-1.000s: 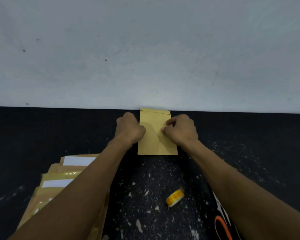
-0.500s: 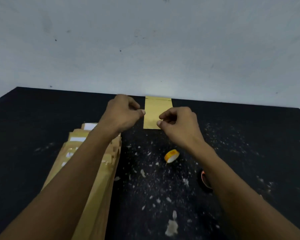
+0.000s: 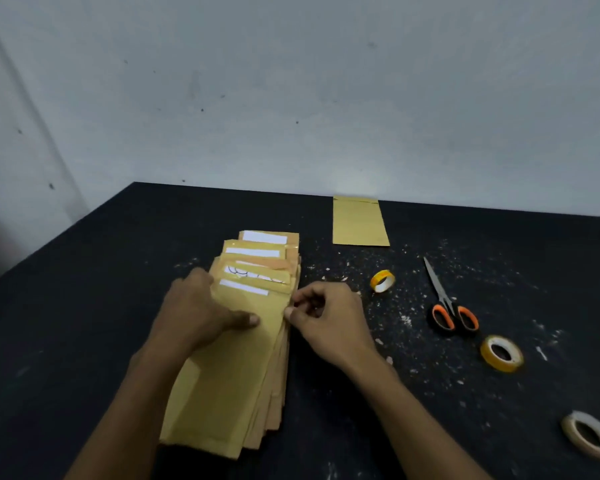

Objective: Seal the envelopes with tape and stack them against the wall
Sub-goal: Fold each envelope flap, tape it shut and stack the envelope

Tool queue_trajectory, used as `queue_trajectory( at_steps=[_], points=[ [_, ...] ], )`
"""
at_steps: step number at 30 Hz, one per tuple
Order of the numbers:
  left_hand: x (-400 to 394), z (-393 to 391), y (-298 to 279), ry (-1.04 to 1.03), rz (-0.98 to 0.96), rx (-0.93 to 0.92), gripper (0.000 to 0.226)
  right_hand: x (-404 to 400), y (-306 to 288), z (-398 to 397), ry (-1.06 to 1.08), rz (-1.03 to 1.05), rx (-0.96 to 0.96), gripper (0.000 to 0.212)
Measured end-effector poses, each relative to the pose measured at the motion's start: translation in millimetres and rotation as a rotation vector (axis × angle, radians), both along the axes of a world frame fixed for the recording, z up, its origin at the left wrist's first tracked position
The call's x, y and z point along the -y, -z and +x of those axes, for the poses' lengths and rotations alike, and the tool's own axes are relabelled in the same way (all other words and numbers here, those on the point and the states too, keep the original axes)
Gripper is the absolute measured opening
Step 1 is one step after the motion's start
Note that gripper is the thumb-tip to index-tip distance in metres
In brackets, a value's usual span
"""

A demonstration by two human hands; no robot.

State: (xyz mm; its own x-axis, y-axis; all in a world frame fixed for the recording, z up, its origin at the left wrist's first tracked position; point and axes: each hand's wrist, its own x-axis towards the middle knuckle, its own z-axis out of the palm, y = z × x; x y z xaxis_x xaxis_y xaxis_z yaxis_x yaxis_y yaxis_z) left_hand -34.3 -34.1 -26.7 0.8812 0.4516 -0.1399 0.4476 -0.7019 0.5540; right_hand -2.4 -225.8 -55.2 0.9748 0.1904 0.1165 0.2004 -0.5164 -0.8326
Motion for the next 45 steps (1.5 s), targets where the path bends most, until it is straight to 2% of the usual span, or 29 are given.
queue_trajectory(
  at_steps=[4, 10, 12, 14, 17, 21, 23, 35, 42, 44, 45],
  points=[
    [-0.3, -11.4, 1.8, -0.047, -0.138, 0.139, 0.079, -3.4, 3.2, -8.7, 0.039, 0.015, 0.009, 0.009],
    [-12.9, -17.6, -6.0, -0.075, -0.152, 0.375, 0.025, 3.5, -5.4, -17.8, 0.034, 0.093, 0.027, 0.009],
    [-12.1, -20.1, -14.1, -0.042, -0.194, 0.444, 0.017, 6.8, -13.9, -20.9, 0.043, 0.136, 0.061, 0.016],
    [-6.7, -23.8, -28.1, 0.040, -0.327, 0.474, 0.013, 11.2, -27.0, -23.7, 0.054, 0.186, 0.138, 0.024],
    [7.6, -30.5, -50.0, 0.215, -0.447, 0.467, 0.019, 19.7, -53.1, -26.9, -0.020, 0.243, 0.199, 0.028],
    [26.6, -34.5, -65.7, 0.388, -0.478, 0.425, 0.030, 34.7, -81.5, -25.8, -0.268, 0.264, 0.050, 0.025],
    [34.4, -34.6, -69.6, 0.445, -0.485, 0.402, 0.033, 43.8, -88.4, -25.7, -0.321, 0.248, 0.018, 0.024],
    [59.4, -34.9, -83.3, 0.582, -0.542, 0.368, 0.032, 73.2, -96.8, -32.2, -0.239, 0.451, -0.226, 0.036],
    [69.6, -28.6, -80.4, 0.655, -0.538, 0.307, 0.038, 83.1, -96.1, -30.6, -0.367, 0.336, -0.262, 0.045],
    [74.4, -25.9, -76.2, 0.651, -0.475, 0.315, 0.052, 84.7, -93.3, -28.1, -0.328, 0.366, -0.254, 0.045],
    [77.3, -25.2, -74.3, 0.649, -0.381, 0.307, 0.069, 85.7, -91.5, -26.0, -0.280, 0.407, -0.247, 0.044]
  ],
)
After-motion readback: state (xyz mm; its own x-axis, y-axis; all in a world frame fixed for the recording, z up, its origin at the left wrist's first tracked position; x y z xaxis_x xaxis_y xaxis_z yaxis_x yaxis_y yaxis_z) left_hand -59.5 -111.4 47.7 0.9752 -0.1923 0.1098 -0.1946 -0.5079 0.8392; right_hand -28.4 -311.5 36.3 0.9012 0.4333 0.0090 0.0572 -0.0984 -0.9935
